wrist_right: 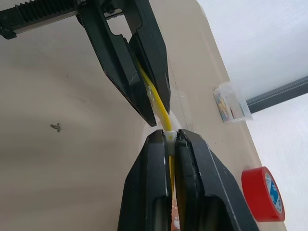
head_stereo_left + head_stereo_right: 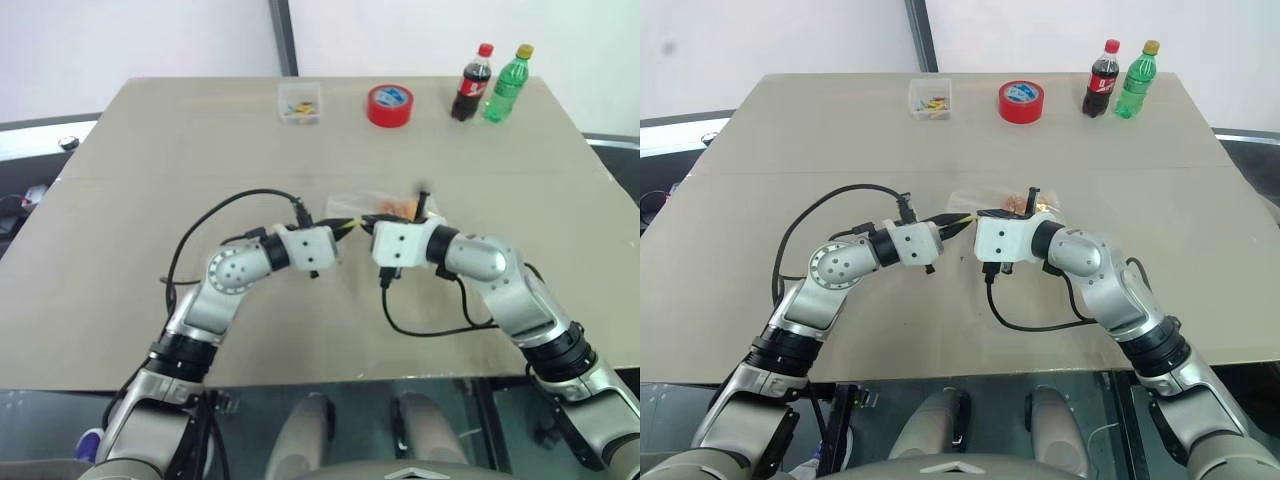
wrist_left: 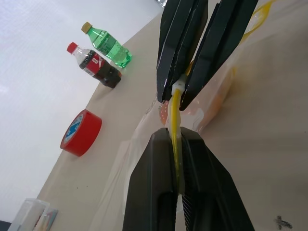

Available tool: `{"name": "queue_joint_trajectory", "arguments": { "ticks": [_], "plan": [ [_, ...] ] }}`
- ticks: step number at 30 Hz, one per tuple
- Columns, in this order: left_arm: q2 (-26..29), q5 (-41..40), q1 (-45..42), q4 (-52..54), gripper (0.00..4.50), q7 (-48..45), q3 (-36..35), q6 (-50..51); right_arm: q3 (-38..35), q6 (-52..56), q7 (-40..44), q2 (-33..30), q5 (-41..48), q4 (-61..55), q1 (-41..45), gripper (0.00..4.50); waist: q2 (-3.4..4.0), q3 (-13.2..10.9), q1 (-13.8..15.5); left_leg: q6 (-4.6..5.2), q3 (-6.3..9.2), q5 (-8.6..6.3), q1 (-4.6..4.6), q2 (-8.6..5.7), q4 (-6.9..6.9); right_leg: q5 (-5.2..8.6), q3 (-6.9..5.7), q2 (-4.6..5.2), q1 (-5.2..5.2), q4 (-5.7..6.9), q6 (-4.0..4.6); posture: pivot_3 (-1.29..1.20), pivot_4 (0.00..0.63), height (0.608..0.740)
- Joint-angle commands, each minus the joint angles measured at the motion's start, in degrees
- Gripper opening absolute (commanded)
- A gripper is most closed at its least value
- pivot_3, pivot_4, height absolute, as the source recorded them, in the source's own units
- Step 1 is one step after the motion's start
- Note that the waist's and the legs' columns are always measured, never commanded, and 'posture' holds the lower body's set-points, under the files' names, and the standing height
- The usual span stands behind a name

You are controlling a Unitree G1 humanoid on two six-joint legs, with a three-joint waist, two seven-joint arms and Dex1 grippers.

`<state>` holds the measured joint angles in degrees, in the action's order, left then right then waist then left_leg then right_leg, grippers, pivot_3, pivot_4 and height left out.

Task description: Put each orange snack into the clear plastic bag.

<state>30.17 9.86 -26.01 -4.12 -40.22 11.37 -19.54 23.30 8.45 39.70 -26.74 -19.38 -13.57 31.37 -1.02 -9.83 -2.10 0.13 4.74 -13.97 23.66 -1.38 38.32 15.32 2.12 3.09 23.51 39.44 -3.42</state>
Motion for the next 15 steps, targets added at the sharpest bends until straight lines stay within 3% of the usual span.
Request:
{"name": "queue_joint_trajectory", "arguments": {
  "ticks": [1,15],
  "plan": [
    [0.28,-0.89,-0.39,1.80,0.00,0.68,-1.04,0.11,-1.63,-0.72,-0.30,-0.01,-0.13,-2.34,0.81,0.12,0.00,0.00,0.00,0.00,0.00,0.00,0.00,0.00,0.00,0.00,0.00,0.00,0.00,0.00,0.00,0.00,0.150,0.740],
    [0.15,-1.75,0.25,2.26,0.00,1.47,-1.99,0.20,-5.95,4.05,-1.69,-4.81,-2.03,-3.72,-4.60,0.12,0.00,0.00,0.12,0.00,0.00,0.00,0.00,0.00,0.00,0.00,0.00,0.01,0.00,0.00,0.00,0.00,0.150,0.740]
  ]
}}
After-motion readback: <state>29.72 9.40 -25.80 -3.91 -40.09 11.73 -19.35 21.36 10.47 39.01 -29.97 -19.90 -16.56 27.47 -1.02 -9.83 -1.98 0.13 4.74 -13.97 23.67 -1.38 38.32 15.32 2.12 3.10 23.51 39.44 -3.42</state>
